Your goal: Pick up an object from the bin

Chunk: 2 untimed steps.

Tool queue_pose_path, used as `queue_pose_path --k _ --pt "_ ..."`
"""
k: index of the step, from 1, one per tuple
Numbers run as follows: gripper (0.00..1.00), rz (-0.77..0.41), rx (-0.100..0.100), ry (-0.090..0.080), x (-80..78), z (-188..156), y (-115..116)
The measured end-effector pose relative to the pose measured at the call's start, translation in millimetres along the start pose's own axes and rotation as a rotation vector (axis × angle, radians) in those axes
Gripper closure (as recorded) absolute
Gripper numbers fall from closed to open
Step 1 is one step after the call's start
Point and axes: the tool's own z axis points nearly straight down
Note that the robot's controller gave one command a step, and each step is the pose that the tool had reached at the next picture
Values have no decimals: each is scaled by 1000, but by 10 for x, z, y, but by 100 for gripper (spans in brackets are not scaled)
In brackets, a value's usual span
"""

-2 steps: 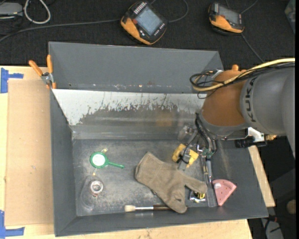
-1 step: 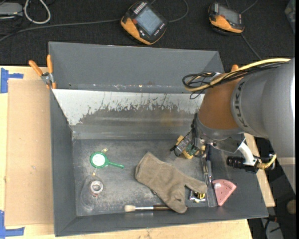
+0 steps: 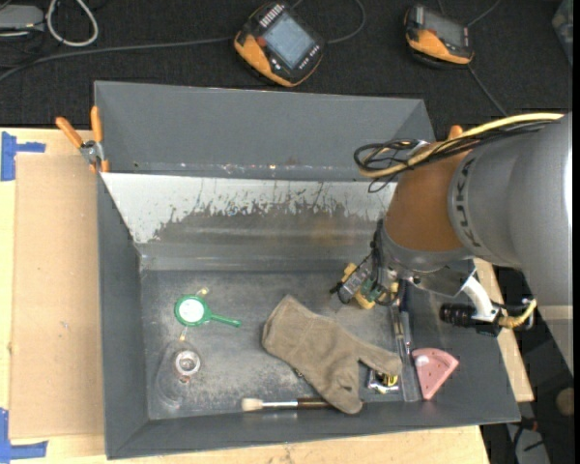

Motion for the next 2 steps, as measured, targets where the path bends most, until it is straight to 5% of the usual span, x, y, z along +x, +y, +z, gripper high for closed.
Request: queue_pose_path --k 2 --pt "100 -3 6 7 13 -430 -22"
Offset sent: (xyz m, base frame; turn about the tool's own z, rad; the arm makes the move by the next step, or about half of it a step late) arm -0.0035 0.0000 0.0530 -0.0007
